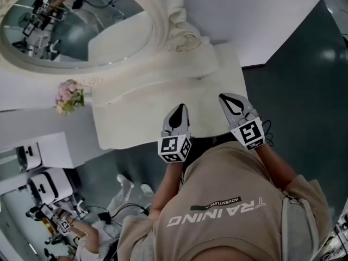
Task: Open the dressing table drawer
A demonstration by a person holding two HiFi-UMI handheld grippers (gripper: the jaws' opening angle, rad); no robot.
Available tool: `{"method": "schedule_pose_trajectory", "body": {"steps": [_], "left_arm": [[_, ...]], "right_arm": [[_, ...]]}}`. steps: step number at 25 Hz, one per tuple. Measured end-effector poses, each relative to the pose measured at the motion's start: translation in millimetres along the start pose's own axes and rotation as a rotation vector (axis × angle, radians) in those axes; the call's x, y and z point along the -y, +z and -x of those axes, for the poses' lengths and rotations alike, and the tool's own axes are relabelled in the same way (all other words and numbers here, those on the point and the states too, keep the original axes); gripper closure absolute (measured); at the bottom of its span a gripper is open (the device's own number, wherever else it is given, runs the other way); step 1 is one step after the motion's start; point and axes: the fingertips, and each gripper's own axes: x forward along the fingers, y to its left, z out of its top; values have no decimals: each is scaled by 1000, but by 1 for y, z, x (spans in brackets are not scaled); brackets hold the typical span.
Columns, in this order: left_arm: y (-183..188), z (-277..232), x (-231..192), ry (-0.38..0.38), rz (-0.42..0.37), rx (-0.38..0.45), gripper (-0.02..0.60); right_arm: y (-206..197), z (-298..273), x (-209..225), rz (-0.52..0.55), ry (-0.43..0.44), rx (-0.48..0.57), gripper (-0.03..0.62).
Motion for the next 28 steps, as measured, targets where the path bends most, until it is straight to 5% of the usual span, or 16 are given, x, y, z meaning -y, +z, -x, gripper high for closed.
{"method": "schedule_pose_trajectory", "body": {"steps": [12,28], "left_arm": [[-12,-27,32,-127,-91,-52,563],[-56,-118,6,-4,14,-218,505]], "right_arm": [[-4,30,16,-103,-164,2,591],[-13,23,60,-102,-192,56,591]]}}
